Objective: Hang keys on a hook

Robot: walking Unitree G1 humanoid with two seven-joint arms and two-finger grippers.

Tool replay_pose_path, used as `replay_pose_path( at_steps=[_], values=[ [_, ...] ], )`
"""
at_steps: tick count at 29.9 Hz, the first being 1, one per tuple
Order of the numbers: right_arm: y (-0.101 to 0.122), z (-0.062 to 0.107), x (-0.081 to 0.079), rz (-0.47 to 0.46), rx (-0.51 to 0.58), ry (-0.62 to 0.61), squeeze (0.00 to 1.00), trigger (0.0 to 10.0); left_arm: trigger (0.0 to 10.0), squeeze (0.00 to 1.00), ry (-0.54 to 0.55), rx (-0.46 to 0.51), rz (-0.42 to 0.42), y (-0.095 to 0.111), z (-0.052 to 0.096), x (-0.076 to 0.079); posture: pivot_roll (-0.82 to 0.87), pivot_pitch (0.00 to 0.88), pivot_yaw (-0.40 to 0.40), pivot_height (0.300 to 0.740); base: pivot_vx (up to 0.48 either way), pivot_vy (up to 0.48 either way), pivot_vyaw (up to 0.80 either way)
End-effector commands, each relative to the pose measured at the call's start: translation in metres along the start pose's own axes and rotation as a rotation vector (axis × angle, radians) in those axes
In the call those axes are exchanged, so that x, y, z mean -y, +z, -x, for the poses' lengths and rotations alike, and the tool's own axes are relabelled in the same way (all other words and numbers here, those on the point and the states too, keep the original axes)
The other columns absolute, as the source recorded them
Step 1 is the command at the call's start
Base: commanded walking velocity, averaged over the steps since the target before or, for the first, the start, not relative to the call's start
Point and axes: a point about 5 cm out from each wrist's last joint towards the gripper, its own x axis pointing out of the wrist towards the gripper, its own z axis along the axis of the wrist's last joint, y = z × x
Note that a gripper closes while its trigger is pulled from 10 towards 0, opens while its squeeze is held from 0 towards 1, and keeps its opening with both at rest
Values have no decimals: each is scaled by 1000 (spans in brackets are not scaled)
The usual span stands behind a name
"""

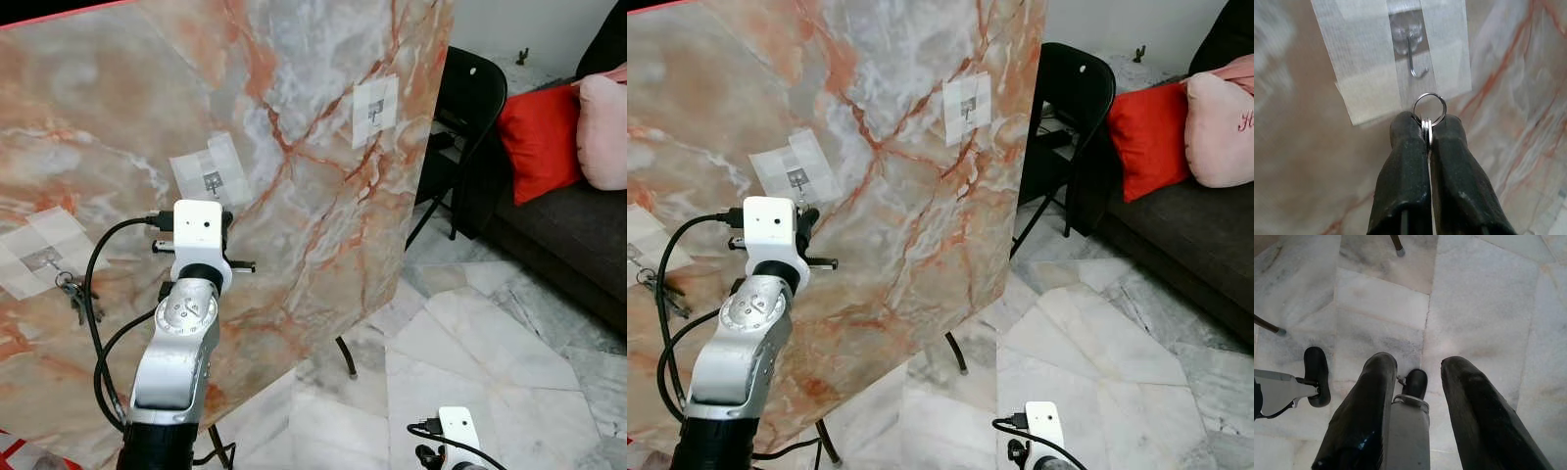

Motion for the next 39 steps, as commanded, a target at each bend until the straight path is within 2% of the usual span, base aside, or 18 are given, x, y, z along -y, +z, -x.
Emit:
replay_pose_path(
  at_steps=[1,10,19,39],
  values=[
    [-2,0,-1,5,-8,5,0,10000,10000,0,-6,-11,-17,2,3,0,33,38,1,740,0,0,0],
    [-2,0,-1,4,-8,5,0,10000,10000,0,-9,16,-12,19,-5,5,31,38,1,740,0,0,0],
    [-3,0,-2,3,-9,7,0,10000,10000,0,36,12,-16,25,-11,3,30,38,1,740,0,0,0],
    [-3,0,-2,0,-9,7,0,10000,10000,0,63,-65,-48,20,-15,1,26,36,3,740,0,0,0]
  ],
)
